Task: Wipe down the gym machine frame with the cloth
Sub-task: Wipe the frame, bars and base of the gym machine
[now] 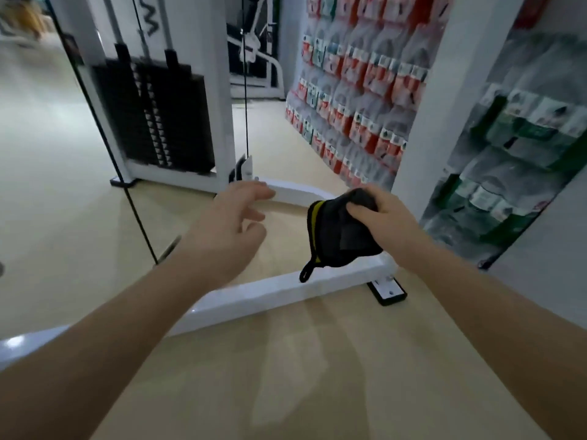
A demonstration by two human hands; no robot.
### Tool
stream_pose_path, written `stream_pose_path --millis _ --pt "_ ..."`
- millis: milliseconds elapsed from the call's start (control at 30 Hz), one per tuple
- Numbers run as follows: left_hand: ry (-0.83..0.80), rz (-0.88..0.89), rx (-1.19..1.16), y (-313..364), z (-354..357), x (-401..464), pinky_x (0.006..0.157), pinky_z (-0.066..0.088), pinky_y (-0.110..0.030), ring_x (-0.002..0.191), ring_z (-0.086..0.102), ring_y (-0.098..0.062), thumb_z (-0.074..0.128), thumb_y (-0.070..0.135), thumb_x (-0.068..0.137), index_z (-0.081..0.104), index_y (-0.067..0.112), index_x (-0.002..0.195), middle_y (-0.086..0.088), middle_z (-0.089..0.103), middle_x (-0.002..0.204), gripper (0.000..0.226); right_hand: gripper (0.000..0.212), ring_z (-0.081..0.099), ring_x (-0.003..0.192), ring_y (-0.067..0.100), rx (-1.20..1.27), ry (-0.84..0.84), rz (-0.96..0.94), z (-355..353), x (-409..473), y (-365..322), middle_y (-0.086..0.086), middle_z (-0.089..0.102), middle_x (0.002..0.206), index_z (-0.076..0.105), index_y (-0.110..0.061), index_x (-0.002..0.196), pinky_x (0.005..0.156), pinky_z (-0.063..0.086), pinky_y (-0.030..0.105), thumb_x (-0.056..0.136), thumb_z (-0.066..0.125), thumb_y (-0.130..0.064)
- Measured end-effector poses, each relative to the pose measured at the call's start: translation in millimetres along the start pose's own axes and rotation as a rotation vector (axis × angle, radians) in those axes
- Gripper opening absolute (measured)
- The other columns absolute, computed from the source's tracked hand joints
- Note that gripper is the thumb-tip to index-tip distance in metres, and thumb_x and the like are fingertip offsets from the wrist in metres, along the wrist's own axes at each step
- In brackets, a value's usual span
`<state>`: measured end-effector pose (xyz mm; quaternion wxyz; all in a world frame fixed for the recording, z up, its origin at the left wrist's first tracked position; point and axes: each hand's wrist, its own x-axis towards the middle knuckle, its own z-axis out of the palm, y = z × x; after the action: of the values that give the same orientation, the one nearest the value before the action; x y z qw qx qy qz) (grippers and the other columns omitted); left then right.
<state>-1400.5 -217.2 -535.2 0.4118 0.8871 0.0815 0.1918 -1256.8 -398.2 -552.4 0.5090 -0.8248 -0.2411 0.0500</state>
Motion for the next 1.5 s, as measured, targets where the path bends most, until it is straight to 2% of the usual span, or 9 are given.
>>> stream_pose_path --millis 100,233,400,800,967,1100,1267,1367,1500 --pt "0.082 0.117 0.083 74 -19 43 0.074 0.042 -0.004 0.098 0.052 0.011 0.043 0.003 0.089 0.051 0.029 0.121 0.017 0.045 0.131 0.042 0.006 0.059 0.084 0.007 -0.003 -0.058 -0.110 -53 25 -41 -0.007 0.064 0.090 0.059 -0.021 0.095 0.070 0.044 0.021 0.092 0.055 -0.019" --pt "0.254 0.215 0.110 155 -49 89 0.046 0.035 -0.002 0.054 0.050 0.015 0.043 0.005 0.090 0.053 0.030 0.119 0.012 0.058 0.113 0.040 0.007 0.061 0.083 0.011 0.185 0.037 -0.233 -106 56 -105 -0.006 0.064 0.085 0.060 -0.023 0.089 0.073 0.049 0.026 0.091 0.055 -0.018" --pt "0.283 0.363 0.192 224 -72 131 0.063 0.041 -0.007 0.085 0.057 -0.003 0.044 0.002 0.088 0.055 0.022 0.118 0.012 0.053 0.111 0.038 0.015 0.060 0.081 0.012 0.299 0.110 -0.273 -139 76 -176 -0.008 0.062 0.082 0.058 -0.029 0.082 0.074 0.048 0.027 0.090 0.055 -0.017" --pt "0.208 0.356 0.126 342 -135 197 0.069 0.050 -0.029 0.075 0.055 -0.005 0.046 0.009 0.085 0.057 0.024 0.116 0.018 0.055 0.106 0.036 0.006 0.060 0.087 0.015 0.370 0.164 -0.081 -236 97 -317 -0.001 0.062 0.095 0.056 -0.025 0.092 0.076 0.051 0.033 0.094 0.051 -0.024" --pt "0.144 0.410 0.217 403 -158 214 0.057 0.043 -0.022 0.057 0.050 -0.002 0.039 0.024 0.079 0.065 0.022 0.102 0.014 0.061 0.073 0.035 0.004 0.064 0.089 0.022 0.539 0.245 -0.047 -292 102 -382 0.005 0.068 0.091 0.063 -0.020 0.086 0.079 0.053 0.040 0.089 0.059 -0.020" --pt "-0.079 0.372 0.263 435 -182 179 0.056 0.040 -0.014 0.054 0.052 0.001 0.045 0.025 0.080 0.067 0.023 0.096 0.016 0.065 0.069 0.028 0.011 0.062 0.075 0.016 0.326 0.242 -0.025 -319 75 -410 -0.004 0.063 0.070 0.062 -0.019 0.077 0.075 0.051 0.042 0.087 0.062 -0.021" --pt "0.395 0.608 0.428 487 -223 184 0.074 0.048 -0.021 0.085 0.060 -0.011 0.051 0.015 0.085 0.057 0.017 0.106 -0.001 0.070 0.094 0.022 0.014 0.051 0.076 -0.015 0.101 0.559 -0.327 -344 85 -475 -0.022 0.052 0.079 0.049 -0.022 0.096 0.068 0.037 0.002 0.089 0.060 -0.017" --pt "0.342 0.308 0.811 472 -252 204 0.088 0.048 -0.040 0.105 0.059 -0.034 0.050 0.040 0.078 0.056 0.009 0.115 -0.014 0.062 0.117 0.049 0.025 0.054 0.092 0.013 -0.144 0.631 -0.476 -337 107 -497 0.002 0.058 0.099 0.050 -0.009 0.110 0.083 0.043 0.024 0.088 0.061 -0.016" --pt "0.252 0.174 0.794 462 -257 205 0.076 0.051 -0.034 0.089 0.066 -0.031 0.079 0.039 0.060 0.058 0.007 0.104 -0.014 0.067 0.101 0.059 0.038 0.061 0.075 0.031 -0.597 0.436 -0.514 -305 123 -499 0.011 0.066 0.082 0.060 -0.006 0.103 0.071 0.046 0.036 0.089 0.044 -0.037"
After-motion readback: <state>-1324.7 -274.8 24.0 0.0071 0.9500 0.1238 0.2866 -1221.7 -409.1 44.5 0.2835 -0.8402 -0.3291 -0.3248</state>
